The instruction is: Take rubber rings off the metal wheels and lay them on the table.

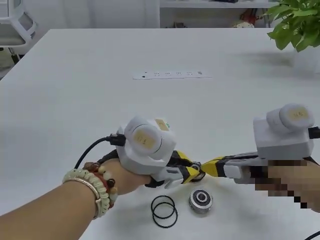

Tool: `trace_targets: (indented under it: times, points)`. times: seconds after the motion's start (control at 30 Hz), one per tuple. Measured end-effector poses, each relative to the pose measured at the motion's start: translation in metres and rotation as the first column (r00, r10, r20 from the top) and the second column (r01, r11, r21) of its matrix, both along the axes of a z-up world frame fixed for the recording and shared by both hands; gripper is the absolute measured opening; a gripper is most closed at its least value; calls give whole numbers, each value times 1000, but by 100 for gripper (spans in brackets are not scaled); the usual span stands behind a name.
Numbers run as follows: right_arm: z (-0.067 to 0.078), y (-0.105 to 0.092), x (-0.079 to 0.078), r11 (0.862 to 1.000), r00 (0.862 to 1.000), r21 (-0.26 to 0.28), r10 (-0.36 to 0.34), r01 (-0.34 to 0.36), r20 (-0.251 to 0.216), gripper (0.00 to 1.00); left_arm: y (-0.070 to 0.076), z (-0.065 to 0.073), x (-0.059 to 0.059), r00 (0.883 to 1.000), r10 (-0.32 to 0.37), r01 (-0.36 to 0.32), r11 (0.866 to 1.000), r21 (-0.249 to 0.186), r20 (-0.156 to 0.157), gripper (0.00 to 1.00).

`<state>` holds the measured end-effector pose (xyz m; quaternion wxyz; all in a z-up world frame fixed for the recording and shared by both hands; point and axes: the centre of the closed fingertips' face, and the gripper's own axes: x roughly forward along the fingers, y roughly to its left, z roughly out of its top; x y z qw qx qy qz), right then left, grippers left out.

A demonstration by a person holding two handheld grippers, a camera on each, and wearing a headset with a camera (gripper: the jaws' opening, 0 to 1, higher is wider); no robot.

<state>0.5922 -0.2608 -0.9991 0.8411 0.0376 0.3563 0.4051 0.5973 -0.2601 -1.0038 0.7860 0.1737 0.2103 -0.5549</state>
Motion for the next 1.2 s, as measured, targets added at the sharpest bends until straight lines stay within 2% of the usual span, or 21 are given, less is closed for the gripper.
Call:
trace_targets:
  times: [0.17,0.3,0.33,0.37,0.4,0.43,0.47,0.6,0.63,0.67,0.7,0.83,0.87,0.93,1.0,1.07,1.13,1.2]
  points:
    - [2,3,-2,1000,1000,8,8,-9,3,0,0,0,0,1000,-1,1,1000,0,1,12]
    - [10,13,-4,998,999,50,35,-35,12,0,0,0,0,1000,-2,2,1000,-6,-2,13]
    - [8,11,-2,999,999,16,30,-31,32,0,0,0,0,1000,-1,1,1000,-7,-3,13]
    - [7,11,-1,999,999,10,31,-31,36,0,0,0,-1,1000,-1,1,1000,-8,-2,13]
    - [6,10,-1,1000,999,14,26,-27,30,0,0,0,-1,1000,0,0,1000,-7,-2,13]
    - [8,11,0,999,1000,46,7,-7,-1,0,0,1,-1,1000,0,0,1000,-7,-3,13]
    - [9,10,1,999,1000,49,2,-2,2,0,0,1,-1,1000,0,0,1000,-7,-3,13]
    - [7,5,5,1000,1000,3,-11,11,27,0,0,1,0,1000,16,-17,1000,-11,-17,13]
    - [5,4,5,1000,1000,-3,-10,10,23,0,-1,1,0,999,22,-23,1000,-14,-27,13]
    - [2,2,5,1000,1000,-19,-12,12,19,0,-1,2,0,998,36,-38,999,-23,-51,13]
    - [1,1,6,1000,1000,-26,-12,13,19,0,-1,2,0,998,34,-36,999,-24,-57,14]
    - [-2,-2,6,999,1000,-35,-13,14,15,0,2,2,-3,999,-3,3,1000,0,-46,16]
    - [-2,-2,6,999,1000,-40,-12,13,16,0,2,5,-5,999,-33,33,999,-6,-38,18]
    - [-2,-3,6,999,1000,-44,-8,9,18,0,3,13,-6,998,-46,45,998,-36,-31,22]
    - [-2,-3,7,999,1000,-38,-13,13,11,0,3,27,-4,998,-51,47,995,-93,-32,26]
    - [-2,-4,7,999,1000,-36,-18,19,6,0,4,36,-3,998,-55,50,991,-122,-37,28]
    - [-1,-3,7,999,1000,-33,-20,20,4,0,6,44,-2,998,-61,58,990,-126,-18,32]
    - [0,-3,7,999,1000,-30,-22,23,3,0,9,50,-4,997,-72,72,991,-113,3,34]
